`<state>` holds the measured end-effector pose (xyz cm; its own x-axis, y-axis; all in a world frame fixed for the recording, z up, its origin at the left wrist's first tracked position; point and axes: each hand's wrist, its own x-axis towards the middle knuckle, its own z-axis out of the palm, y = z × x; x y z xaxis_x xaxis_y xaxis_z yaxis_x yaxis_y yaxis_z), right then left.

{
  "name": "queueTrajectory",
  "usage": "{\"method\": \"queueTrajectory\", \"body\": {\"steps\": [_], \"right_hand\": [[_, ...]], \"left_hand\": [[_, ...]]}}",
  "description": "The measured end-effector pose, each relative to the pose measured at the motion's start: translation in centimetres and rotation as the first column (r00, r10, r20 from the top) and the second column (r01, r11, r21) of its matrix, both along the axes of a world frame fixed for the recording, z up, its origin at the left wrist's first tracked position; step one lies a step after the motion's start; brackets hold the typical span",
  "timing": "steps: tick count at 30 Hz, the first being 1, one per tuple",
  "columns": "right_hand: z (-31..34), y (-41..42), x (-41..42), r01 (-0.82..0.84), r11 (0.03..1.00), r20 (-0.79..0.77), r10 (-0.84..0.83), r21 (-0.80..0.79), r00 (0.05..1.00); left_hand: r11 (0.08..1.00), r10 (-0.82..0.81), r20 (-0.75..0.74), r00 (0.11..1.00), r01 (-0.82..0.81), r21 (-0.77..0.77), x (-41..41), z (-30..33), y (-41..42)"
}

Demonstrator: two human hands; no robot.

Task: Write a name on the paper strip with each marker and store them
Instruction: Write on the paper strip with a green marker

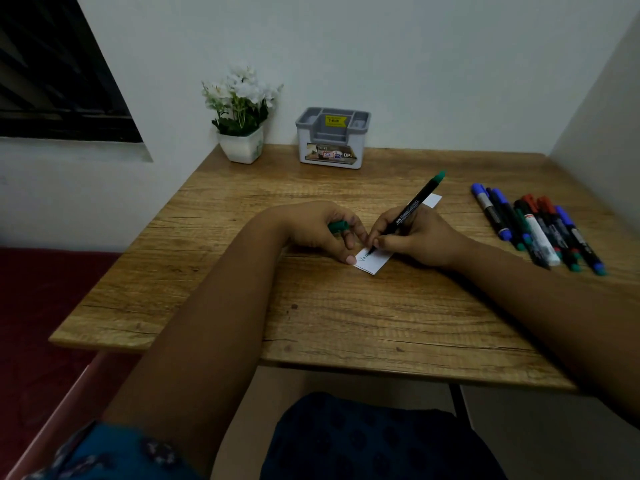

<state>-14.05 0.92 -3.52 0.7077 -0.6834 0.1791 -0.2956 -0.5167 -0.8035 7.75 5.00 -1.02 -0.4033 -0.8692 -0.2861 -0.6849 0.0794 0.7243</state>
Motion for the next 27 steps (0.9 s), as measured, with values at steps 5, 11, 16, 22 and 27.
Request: {"method": "queueTrajectory", "body": {"steps": [5,11,16,22,27], "right_hand": [[0.09,-0.11,-0.02,0.01,1.0,0.003,-0.01,0.001,1.0],[-0.07,0.15,0.05,0.017,1.0,-0.018,-0.018,-0.021,1.0],[-0.05,0.21,-0.02,-0.006,0.999,-0.044,0.004,-0.043,0.999],[-0.05,0.08,-0.05,-0.01,0.999,-0.039,0.009,-0.031,0.999],[0.17,0.22,0.07,0.019,1.0,-0.003,-0.018,0.011,1.0]], "left_hand": [[1.0,-0.006,0.003,1.0,0.006,-0.004,-0.02,0.02,0.05],[1.0,-0.007,0.026,1.0,0.007,-0.018,-0.02,0.01,0.08],[1.0,0.001,0.019,1.0,-0.001,-0.008,-0.09,0.04,0.17],[1.0,-0.001,0.013,1.0,0.001,-0.008,-0.05,0.13,0.2],[1.0,0.011,0.008,1.0,-0.011,-0.007,-0.12,0.01,0.21]]}}
